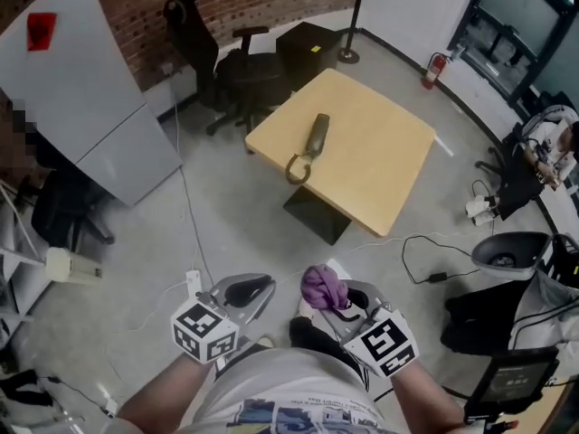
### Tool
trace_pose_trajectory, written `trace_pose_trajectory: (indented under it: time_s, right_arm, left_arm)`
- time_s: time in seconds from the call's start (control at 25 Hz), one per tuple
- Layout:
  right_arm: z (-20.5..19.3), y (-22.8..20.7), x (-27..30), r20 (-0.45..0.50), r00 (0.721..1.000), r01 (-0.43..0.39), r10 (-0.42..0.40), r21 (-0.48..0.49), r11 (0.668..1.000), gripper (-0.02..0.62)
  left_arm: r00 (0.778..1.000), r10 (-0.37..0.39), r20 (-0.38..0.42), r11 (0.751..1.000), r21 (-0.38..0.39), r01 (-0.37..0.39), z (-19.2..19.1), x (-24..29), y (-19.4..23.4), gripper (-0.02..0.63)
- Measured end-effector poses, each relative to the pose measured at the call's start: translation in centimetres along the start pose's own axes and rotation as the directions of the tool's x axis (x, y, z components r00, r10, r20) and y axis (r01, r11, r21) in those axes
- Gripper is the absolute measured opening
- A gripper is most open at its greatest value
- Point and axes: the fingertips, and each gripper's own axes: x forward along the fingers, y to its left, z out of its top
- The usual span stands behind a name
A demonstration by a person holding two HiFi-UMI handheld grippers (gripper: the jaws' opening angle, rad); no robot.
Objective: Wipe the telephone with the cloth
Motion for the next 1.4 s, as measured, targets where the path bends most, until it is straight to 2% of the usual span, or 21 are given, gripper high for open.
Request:
trace_pose_trajectory:
  time_s: [0.28, 0.52, 0.68, 0.84, 1.12, 1.4]
  right_arm:
    - [2.2, -9.3, 1.9, 0.017, 0.999, -0.035, 0.035, -0.044, 0.998, 0.123]
    - [1.7, -13.9, 3.7, 0.003, 0.999, -0.036, 0.036, 0.025, 0.999, 0.123]
    - [2.7, -16.9, 5.7, -0.018, 1.000, -0.003, 0.003, 0.038, 0.999, 0.123]
    - [3.4, -19.0, 7.5, -0.024, 0.998, 0.060, -0.059, 0.068, 0.996, 0.123]
    - [4.5, -22.2, 9.0, -0.068, 0.983, 0.177, -0.169, 0.128, 0.976, 0.123]
    - [5.4, -24.3, 9.6, -0.102, 0.979, 0.190, -0.177, 0.133, 0.973, 0.123]
  left_arm:
    - [0.994, 0.109, 0.010, 0.994, 0.019, -0.109, 5.5, 6.7, 5.1, 0.064]
    - [0.987, 0.151, -0.051, 0.988, 0.024, -0.150, 6.9, 10.5, 8.5, 0.104]
    - [0.988, 0.139, -0.070, 0.990, 0.028, -0.137, 8.5, 13.4, 12.1, 0.125]
    - [0.989, 0.115, -0.098, 0.993, 0.019, -0.114, 8.2, 16.1, 15.5, 0.144]
    - [0.989, 0.049, -0.138, 0.997, 0.066, -0.040, 9.2, 21.7, 19.0, 0.183]
    - [0.979, 0.133, -0.155, 0.990, 0.067, -0.124, 10.1, 27.6, 23.3, 0.215]
